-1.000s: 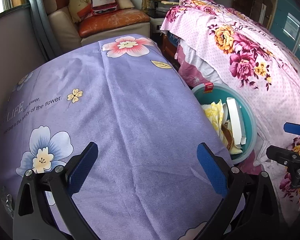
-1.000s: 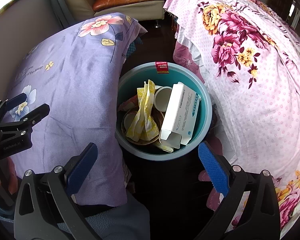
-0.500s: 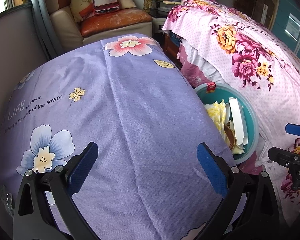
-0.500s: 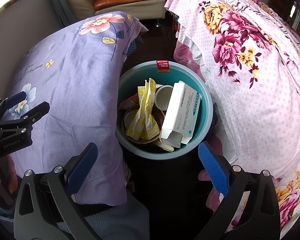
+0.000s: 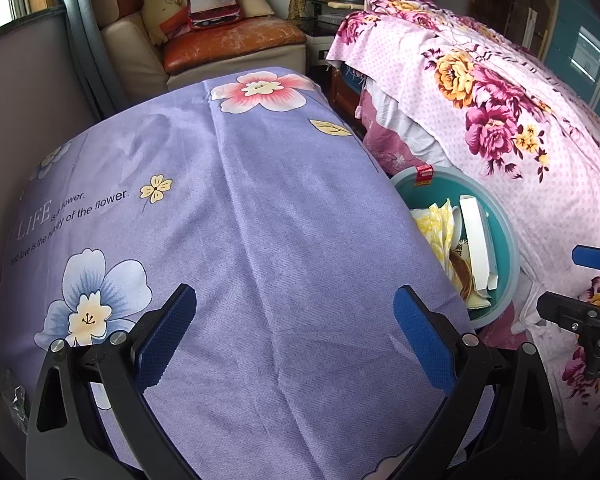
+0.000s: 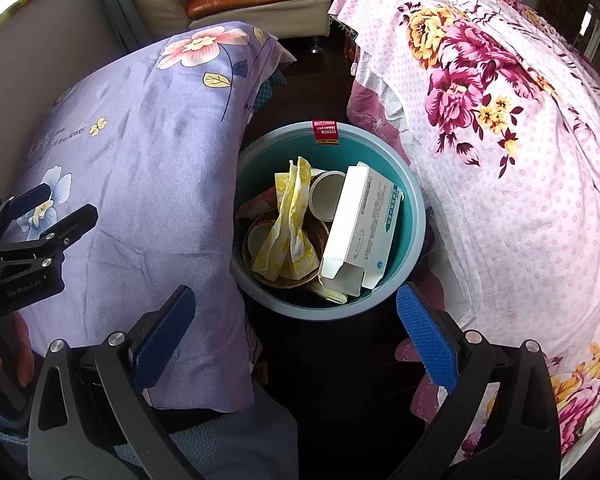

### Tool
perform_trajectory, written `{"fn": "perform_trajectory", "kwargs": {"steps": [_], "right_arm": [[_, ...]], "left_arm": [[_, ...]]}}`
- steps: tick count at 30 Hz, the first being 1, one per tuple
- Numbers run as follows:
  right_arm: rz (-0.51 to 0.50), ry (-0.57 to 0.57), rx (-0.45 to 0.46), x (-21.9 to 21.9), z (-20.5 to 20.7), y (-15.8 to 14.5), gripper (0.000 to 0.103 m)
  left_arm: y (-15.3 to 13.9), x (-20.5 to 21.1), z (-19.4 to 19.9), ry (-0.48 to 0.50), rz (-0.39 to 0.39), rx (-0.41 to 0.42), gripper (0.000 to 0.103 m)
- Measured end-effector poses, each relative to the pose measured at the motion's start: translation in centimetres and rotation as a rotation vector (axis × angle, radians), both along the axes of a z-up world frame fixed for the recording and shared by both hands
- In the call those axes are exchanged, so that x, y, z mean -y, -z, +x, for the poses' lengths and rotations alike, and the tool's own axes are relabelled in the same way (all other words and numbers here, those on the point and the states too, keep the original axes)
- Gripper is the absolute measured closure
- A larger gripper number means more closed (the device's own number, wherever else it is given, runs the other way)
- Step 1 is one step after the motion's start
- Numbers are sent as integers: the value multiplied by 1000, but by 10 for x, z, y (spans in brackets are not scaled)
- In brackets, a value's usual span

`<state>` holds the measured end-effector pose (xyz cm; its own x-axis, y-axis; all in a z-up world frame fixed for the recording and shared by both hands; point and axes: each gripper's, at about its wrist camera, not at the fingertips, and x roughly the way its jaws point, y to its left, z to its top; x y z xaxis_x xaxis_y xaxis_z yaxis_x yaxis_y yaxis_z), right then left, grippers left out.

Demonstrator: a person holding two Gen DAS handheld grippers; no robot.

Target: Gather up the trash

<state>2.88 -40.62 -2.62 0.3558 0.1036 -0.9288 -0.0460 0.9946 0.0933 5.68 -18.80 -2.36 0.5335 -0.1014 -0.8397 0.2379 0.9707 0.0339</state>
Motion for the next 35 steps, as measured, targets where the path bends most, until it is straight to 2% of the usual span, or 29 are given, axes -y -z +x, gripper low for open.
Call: {"fn": "perform_trajectory", "kwargs": {"steps": [35], "right_arm": [[-36,5,0,4,2,-3,6]], "left_arm": [[3,-7,-2,-8,1,-11,4]]}}
